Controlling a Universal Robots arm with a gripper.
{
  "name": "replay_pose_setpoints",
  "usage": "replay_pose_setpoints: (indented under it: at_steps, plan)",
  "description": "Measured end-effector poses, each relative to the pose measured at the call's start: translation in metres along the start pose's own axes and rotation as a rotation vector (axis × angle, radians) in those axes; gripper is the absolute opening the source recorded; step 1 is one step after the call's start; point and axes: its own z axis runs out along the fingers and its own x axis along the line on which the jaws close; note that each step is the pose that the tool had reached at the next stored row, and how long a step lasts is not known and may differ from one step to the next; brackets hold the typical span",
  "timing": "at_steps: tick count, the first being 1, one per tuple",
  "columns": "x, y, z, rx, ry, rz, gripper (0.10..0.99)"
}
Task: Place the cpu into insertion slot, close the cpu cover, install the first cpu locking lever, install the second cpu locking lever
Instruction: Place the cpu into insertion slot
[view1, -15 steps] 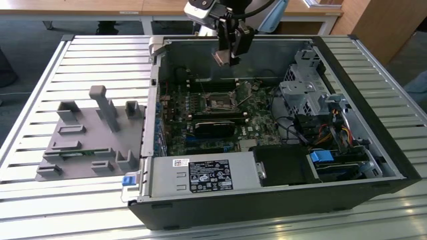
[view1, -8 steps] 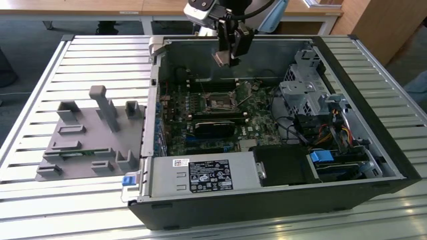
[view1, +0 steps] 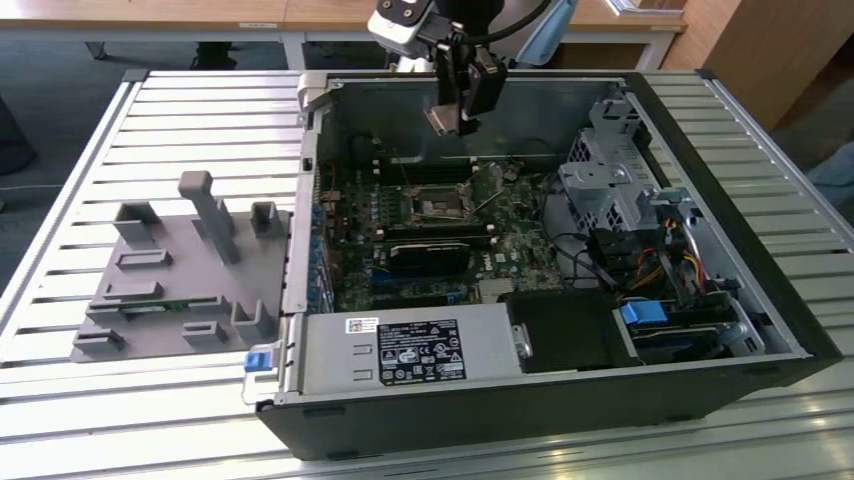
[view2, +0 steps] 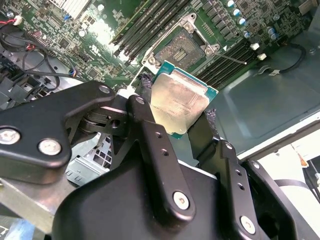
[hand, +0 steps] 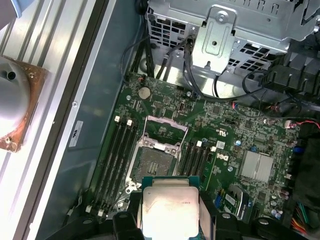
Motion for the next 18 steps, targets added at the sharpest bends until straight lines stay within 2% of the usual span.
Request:
replay_pose_setpoints:
  at_steps: [18]
  plan:
    - [-0.0001, -0.0004, 0.0039, 0.0, 0.0, 0.0, 0.541]
